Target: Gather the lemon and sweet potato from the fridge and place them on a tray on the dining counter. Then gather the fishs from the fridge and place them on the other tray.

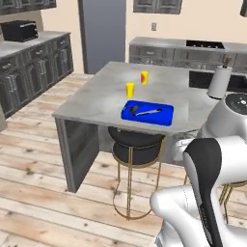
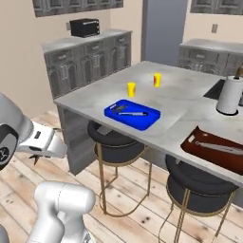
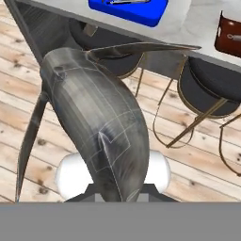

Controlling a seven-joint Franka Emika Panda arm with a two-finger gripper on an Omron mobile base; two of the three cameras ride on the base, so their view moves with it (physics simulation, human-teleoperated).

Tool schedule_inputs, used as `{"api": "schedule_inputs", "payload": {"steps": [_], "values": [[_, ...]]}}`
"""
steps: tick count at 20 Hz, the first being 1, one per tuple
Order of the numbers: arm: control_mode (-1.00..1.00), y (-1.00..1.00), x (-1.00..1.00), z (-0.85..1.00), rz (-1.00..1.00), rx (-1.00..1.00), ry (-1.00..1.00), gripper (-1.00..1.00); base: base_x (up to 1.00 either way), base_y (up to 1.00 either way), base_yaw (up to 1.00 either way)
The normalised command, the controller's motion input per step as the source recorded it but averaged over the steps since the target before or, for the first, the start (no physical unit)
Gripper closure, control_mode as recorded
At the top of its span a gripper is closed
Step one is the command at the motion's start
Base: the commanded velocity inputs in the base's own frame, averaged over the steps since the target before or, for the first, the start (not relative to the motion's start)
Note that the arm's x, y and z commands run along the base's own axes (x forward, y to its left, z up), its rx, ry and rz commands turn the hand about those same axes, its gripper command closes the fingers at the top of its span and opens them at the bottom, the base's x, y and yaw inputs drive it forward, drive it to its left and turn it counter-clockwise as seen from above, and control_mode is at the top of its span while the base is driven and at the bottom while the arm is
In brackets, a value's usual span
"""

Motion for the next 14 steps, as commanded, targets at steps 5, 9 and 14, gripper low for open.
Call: {"api": "schedule_inputs", "payload": {"steps": [5, 9, 14], "values": [[1.00, 0.00, 0.00, 0.00, 0.00, 0.00, 0.00, 1.00, 0.76, 0.54, -0.45], [1.00, 0.00, 0.00, 0.00, 0.00, 0.00, 0.00, 1.00, 0.72, 0.49, -0.47], [1.00, 0.00, 0.00, 0.00, 0.00, 0.00, 0.00, 1.00, 0.69, 0.49, -0.47]]}}
